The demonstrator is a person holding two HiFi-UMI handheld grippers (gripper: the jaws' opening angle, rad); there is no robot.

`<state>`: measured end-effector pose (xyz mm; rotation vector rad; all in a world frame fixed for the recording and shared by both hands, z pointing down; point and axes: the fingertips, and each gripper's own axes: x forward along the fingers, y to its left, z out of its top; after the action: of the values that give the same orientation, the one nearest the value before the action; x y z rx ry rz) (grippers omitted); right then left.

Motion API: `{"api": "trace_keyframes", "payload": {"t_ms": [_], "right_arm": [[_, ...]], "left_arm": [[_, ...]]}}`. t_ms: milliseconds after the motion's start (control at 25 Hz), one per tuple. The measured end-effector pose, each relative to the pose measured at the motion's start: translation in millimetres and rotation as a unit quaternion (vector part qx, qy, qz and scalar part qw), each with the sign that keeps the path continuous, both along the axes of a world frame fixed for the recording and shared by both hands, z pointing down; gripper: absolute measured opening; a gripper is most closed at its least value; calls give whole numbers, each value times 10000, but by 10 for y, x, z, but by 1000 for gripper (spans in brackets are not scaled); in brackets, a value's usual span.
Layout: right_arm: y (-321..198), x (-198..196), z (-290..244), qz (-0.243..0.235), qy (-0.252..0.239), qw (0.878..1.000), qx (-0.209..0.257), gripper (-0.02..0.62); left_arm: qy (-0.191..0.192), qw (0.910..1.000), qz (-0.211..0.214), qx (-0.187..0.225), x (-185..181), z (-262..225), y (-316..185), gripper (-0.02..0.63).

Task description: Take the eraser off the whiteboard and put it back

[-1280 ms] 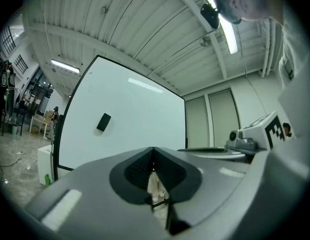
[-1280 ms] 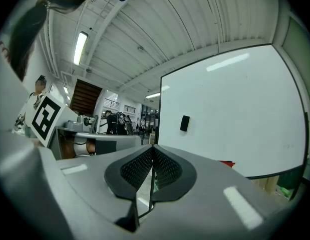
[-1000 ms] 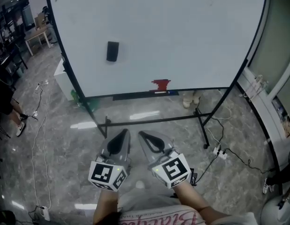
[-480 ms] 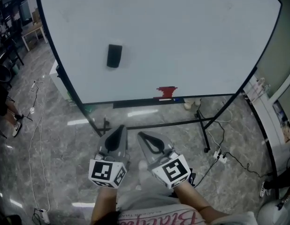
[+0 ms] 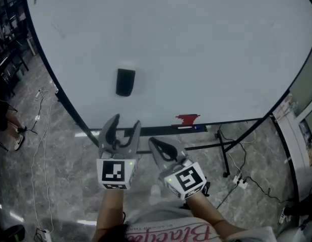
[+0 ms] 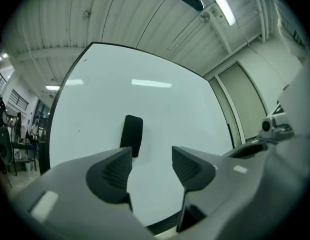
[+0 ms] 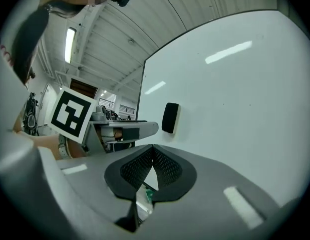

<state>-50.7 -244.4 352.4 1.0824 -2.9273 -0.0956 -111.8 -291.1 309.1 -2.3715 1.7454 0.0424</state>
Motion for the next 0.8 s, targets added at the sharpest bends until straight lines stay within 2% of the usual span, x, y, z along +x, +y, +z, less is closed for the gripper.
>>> {"api": "trace_keyframes", "payload": {"t_ms": [120,240,560,800], "right_arm": [[-217,-12,-51,-57,4,10000,2,2],[-408,-24,-111,-104,-7,9999,52,2],[-692,13,-185,-192,-43,9997,137,2],[-750,12,-174,-262,-60,9995,138,2]], "left_arm": [[-264,9992,-286,90,-69,-150,-309,261],[-431,9977,-482,179,-142,-283,-564,262],[-579,9957,-705,185,-175,-458,-952,261],[-655,9925,-1023,152,-216,-472,-1024,229]]}}
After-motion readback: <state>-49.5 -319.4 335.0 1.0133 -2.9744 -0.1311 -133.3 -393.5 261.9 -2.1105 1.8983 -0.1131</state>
